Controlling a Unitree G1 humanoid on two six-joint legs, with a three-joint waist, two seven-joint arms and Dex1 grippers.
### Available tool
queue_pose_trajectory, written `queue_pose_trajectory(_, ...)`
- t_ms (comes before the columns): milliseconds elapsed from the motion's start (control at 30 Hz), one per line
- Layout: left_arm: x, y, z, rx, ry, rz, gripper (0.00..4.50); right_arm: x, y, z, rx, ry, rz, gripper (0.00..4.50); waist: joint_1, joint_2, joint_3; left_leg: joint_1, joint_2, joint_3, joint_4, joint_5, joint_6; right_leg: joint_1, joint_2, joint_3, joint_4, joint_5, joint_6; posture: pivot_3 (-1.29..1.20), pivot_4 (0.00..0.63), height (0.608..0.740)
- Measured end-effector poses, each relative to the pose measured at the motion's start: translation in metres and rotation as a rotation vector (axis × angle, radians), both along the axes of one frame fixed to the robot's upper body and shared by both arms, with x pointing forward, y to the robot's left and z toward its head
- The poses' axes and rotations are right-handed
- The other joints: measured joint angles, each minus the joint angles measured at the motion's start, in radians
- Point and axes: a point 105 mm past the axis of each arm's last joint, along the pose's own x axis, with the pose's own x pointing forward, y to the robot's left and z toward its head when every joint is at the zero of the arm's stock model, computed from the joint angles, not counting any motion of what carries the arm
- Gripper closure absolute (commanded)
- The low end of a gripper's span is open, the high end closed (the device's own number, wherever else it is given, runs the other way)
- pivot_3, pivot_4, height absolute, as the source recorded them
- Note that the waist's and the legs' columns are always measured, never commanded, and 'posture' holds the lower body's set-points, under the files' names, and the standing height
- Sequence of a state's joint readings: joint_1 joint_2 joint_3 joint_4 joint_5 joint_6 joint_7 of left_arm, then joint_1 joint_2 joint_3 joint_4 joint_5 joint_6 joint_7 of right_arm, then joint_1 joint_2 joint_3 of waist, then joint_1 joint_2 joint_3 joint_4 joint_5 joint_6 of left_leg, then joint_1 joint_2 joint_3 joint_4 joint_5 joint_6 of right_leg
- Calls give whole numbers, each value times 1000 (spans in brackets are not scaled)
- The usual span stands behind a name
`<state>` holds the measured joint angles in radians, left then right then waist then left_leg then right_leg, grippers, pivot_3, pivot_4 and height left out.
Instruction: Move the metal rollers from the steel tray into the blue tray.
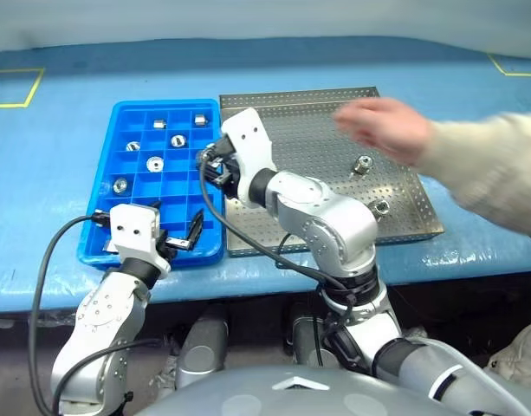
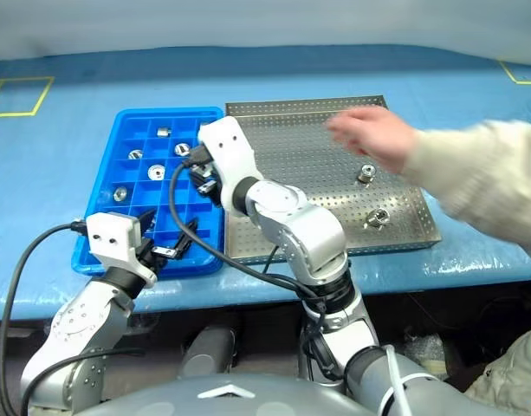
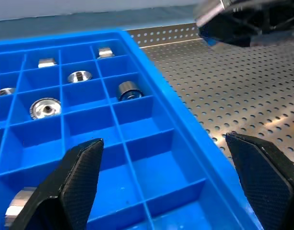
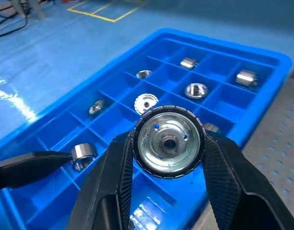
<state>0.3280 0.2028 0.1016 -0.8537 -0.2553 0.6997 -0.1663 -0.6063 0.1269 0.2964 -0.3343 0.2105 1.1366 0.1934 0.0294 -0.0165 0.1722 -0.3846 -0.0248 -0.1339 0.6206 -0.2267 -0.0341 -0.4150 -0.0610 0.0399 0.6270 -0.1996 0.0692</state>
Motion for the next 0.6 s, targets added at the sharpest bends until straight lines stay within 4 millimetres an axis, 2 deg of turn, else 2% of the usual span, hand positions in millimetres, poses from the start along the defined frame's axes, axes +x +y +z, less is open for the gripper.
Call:
queue_pose_trajectory(267, -7, 9, 0, 9, 4, 47, 0, -3, -5, -54, -125, 117, 18, 2794, 15, 0, 0, 0, 0, 0, 0, 0, -1, -1, 0, -1, 1, -1, -1, 265, 150, 740)
queue_pose_trajectory(433, -7, 10, -2, 3, 17, 52, 0, -6, -3, -57, -112, 101, 31, 2794, 14, 1, 0, 1, 0, 0, 0, 0, -1, 0, 0, -1, 1, -1, -1, 257, 150, 740)
queue_pose_trajectory(600, -6, 6, -1, -10, 16, 38, 0, -14, 8, -64, -118, 123, 77, 2794, 13, 1, 0, 1, 1, 0, 0, 0, -1, 0, 0, -2, 1, -1, -1, 234, 150, 740)
